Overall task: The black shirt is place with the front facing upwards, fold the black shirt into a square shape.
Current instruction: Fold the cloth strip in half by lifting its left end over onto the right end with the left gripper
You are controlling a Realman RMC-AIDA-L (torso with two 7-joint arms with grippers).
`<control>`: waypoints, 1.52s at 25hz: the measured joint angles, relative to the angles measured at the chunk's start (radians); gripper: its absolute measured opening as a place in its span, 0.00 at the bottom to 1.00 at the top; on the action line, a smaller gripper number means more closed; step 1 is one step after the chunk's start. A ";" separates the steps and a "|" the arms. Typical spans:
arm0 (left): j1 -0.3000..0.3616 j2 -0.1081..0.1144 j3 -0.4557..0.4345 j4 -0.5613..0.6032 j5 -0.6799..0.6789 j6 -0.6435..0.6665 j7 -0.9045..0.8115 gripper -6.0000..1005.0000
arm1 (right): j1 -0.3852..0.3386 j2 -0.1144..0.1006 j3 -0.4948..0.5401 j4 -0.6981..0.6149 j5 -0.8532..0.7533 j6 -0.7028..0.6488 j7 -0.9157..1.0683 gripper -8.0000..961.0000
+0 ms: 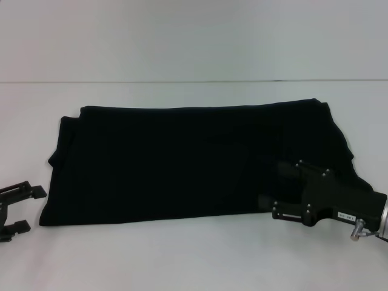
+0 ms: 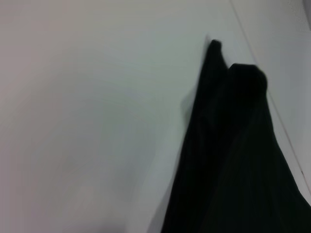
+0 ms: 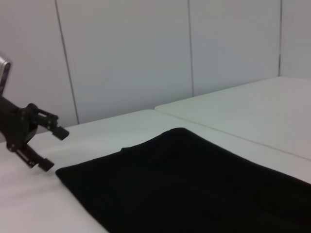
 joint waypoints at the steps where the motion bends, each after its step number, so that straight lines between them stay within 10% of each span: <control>1: 0.000 0.000 -0.001 0.000 0.000 -0.001 -0.002 0.93 | 0.000 0.000 -0.004 0.000 -0.002 -0.001 -0.005 0.96; 38: -0.049 0.005 0.021 -0.195 -0.094 -0.168 0.088 0.91 | -0.002 0.000 0.002 0.001 0.005 -0.003 -0.025 0.96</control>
